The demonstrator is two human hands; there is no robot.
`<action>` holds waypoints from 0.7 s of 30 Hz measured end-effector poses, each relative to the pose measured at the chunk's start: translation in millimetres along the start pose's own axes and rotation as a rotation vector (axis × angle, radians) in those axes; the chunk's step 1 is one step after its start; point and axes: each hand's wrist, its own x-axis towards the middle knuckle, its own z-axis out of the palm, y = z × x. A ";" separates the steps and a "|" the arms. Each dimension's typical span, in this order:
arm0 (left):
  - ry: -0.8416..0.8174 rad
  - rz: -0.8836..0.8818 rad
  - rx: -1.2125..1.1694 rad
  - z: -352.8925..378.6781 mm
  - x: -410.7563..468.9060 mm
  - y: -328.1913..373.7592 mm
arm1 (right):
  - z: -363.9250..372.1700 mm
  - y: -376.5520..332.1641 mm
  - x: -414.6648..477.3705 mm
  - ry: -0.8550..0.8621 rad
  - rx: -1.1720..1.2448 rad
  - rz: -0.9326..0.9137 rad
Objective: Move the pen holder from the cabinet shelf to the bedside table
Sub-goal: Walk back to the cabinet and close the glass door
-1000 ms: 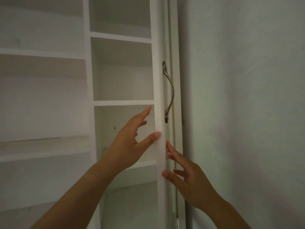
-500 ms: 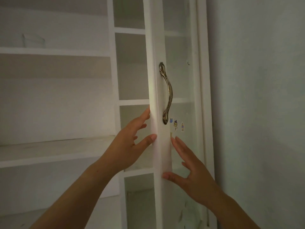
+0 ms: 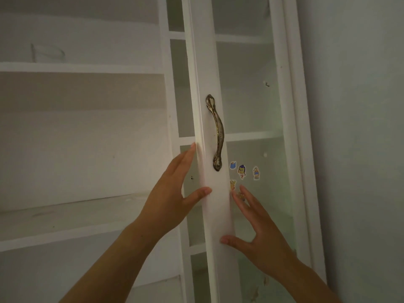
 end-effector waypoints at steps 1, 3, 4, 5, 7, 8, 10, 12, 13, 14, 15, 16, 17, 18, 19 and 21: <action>-0.002 0.024 0.005 -1.5 2.6 -6.4 | 2.2 -0.5 2.9 0.009 -0.018 0.004; -0.016 0.066 0.025 -3.3 7.4 -17.1 | 4.7 -1.0 8.5 0.021 -0.042 0.028; -0.022 0.081 0.037 -3.7 9.3 -21.6 | 6.0 -0.9 11.0 0.019 -0.046 0.042; -0.026 0.090 0.044 -3.7 10.9 -26.1 | 7.5 -0.7 13.6 0.016 -0.052 0.049; -0.027 0.093 0.054 -3.3 13.1 -32.5 | 11.0 0.6 18.0 0.010 -0.074 0.053; -0.026 0.089 0.062 -3.2 13.7 -35.1 | 13.3 0.9 20.2 0.009 -0.083 0.052; -0.012 0.086 0.079 -3.4 14.5 -39.1 | 17.9 1.1 24.5 0.013 -0.099 0.051; 0.002 0.089 0.106 -3.9 15.2 -42.1 | 22.4 1.4 28.9 0.019 -0.119 0.050; 0.001 0.088 0.128 -4.2 15.3 -43.6 | 24.5 1.8 31.7 0.021 -0.132 0.049; 0.001 0.089 0.158 -4.3 15.1 -44.8 | 26.1 2.5 34.6 0.023 -0.149 0.046; 0.005 0.090 0.195 -4.1 14.9 -46.1 | 26.9 3.3 38.0 0.027 -0.176 0.040; 0.011 0.090 0.239 -4.0 14.8 -47.1 | 27.3 3.8 41.7 0.030 -0.208 0.033; 0.015 0.086 0.282 -3.6 15.0 -47.9 | 27.3 4.1 45.4 0.028 -0.238 0.025; 0.015 0.079 0.320 -3.1 15.2 -48.9 | 27.3 4.4 48.9 0.019 -0.258 0.017; 0.010 0.069 0.350 -2.4 15.8 -49.8 | 27.9 4.7 52.1 0.007 -0.268 0.009; -0.005 0.045 0.388 -1.1 17.1 -51.5 | 31.3 6.9 57.2 -0.009 -0.266 -0.004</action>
